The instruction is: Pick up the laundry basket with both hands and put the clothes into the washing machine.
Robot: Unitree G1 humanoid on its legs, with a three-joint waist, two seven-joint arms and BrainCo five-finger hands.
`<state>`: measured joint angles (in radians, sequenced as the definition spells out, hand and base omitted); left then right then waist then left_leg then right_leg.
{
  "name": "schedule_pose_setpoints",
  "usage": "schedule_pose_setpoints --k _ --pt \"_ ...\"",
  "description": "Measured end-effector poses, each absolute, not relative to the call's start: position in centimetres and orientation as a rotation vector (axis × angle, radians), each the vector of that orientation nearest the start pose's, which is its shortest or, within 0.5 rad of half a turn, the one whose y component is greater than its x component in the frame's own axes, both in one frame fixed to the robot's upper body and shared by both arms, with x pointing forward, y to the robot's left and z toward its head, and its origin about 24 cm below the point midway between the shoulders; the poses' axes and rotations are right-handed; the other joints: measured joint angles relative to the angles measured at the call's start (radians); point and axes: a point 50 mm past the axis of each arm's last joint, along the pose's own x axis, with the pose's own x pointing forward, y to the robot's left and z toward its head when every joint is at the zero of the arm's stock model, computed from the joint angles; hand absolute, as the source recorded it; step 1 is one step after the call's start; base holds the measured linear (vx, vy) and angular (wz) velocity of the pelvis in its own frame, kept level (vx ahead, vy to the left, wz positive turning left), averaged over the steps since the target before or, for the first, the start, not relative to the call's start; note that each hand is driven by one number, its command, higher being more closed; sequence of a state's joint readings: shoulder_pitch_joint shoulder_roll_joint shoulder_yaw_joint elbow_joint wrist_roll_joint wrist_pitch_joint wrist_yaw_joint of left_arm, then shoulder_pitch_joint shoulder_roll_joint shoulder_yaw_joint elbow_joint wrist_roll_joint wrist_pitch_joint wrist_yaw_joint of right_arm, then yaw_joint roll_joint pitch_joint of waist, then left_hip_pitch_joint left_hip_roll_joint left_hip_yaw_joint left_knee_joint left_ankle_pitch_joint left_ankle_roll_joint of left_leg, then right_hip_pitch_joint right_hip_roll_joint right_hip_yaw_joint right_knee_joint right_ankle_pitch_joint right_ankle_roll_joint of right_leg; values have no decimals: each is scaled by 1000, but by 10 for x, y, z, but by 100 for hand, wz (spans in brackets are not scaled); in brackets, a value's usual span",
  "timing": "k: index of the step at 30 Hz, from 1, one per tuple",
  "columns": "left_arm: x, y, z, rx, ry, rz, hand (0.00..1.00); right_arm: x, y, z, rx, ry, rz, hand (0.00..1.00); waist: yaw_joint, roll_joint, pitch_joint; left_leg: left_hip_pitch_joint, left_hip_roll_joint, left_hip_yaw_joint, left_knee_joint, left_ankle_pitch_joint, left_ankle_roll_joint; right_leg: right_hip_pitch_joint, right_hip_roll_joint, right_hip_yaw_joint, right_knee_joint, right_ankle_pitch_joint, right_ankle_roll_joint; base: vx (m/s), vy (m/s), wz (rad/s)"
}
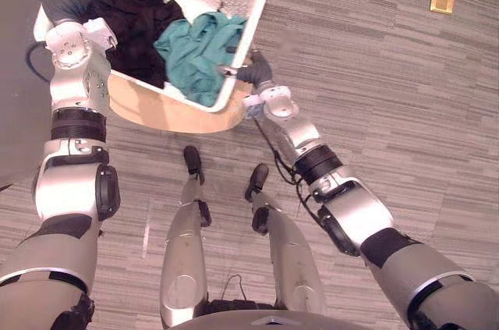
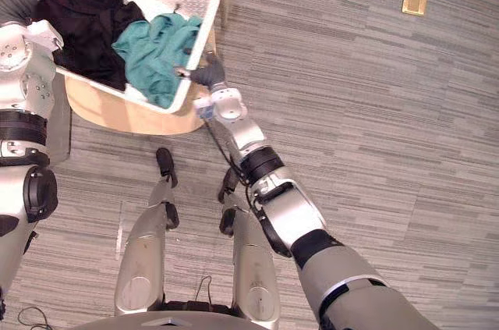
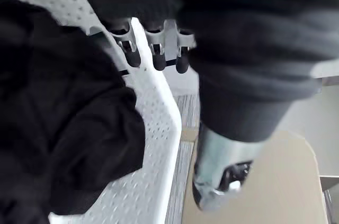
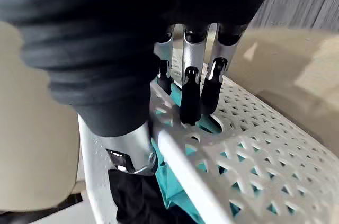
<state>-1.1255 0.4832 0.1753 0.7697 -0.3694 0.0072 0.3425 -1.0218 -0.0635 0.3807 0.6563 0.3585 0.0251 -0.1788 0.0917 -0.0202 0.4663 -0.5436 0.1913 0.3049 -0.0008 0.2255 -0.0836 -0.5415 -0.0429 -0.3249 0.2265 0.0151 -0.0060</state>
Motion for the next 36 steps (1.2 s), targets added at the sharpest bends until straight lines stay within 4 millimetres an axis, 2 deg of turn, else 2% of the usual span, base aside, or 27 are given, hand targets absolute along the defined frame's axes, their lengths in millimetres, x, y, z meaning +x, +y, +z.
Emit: schedule_pose_setpoints --k 2,5,8,13,16,24,30,36 --pt "393 257 279 -186 -402 473 0 373 -2 193 -39 -230 407 0 1 0 0 -1 4 1 2 -1 2 3 0 -13 0 -1 -2 41 -17 5" --pt "393 258 278 -188 -400 474 0 366 13 187 -23 -213 460 0 14 0 0 -6 9 1 19 -2 8 7 2 -17 0 -3 -4 73 -24 4" --pt "392 260 278 -198 -399 482 0 364 18 185 -13 -208 471 0 18 0 0 -16 10 -5 29 -1 9 7 3 -22 0 -3 -4 84 -24 6" --pt "392 262 270 -191 -378 487 0 366 14 187 -30 -218 454 0 15 0 0 -16 11 -12 36 -2 8 19 3 -35 0 -4 -6 76 -14 6" --pt "393 261 270 -185 -376 484 0 370 5 189 -76 -238 425 0 15 0 0 -16 11 -12 36 -2 9 20 3 -35 1 -4 -6 45 -10 2" --pt "399 250 256 -133 -323 457 0 395 -44 198 -195 -237 275 0 7 1 -1 0 10 -3 32 7 15 19 1 -26 17 -7 -10 50 -20 -2" --pt "404 232 240 -14 -281 400 0 406 -74 178 -242 -139 194 0 -11 1 -1 30 -1 8 -8 27 15 14 -6 -15 40 -19 -16 35 -36 -3" --pt "413 203 211 66 -180 315 0 410 -95 161 -255 -55 149 0 -22 2 -1 45 -19 27 -59 59 17 -23 -16 11 69 -24 -15 18 -40 -7"
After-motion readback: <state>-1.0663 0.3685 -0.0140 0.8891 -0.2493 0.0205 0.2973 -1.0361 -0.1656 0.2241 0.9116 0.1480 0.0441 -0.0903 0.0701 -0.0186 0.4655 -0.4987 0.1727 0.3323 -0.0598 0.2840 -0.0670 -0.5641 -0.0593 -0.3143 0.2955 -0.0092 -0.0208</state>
